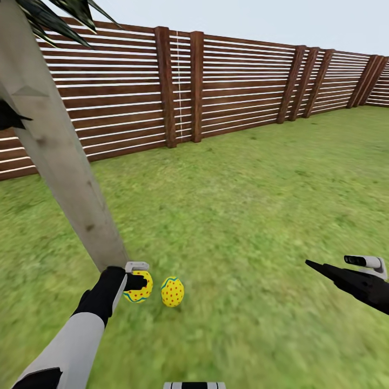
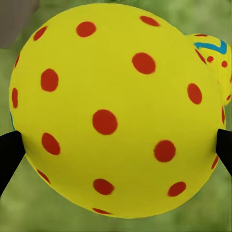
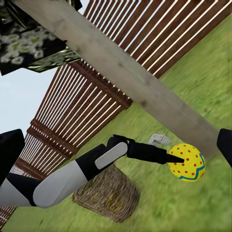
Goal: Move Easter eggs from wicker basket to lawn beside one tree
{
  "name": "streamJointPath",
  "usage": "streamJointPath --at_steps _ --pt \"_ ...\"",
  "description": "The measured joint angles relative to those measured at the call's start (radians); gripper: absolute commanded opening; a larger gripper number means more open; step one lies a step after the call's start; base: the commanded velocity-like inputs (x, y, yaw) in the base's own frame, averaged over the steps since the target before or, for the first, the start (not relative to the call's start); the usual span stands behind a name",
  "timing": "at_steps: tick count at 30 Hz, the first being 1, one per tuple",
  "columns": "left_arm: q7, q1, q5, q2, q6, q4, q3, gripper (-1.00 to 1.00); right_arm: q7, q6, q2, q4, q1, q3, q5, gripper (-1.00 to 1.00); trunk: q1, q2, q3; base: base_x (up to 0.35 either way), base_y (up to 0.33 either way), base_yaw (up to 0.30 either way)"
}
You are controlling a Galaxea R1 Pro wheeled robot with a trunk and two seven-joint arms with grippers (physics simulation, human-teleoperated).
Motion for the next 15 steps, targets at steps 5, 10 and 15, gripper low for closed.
streamJointPath --at_steps 5,10,15 --pt "0.000 0.000 0.001 0.000 -0.001 0.000 0.000 -1.00 0.000 0.000 0.001 0.000 0.000 0.000 0.000 1.00 0.000 0.000 0.000 0.118 0.013 0.000" --pt "0.000 0.000 0.001 0.001 -0.003 0.000 0.000 -1.00 0.000 0.000 0.002 0.000 0.000 0.000 0.000 1.00 0.000 0.000 0.000 0.019 0.002 0.000" --pt "0.000 0.001 0.001 0.001 -0.009 -0.001 0.000 -1.00 0.000 0.000 0.003 0.000 0.000 -0.001 0.000 1.00 0.000 0.000 0.000 0.002 0.000 0.000"
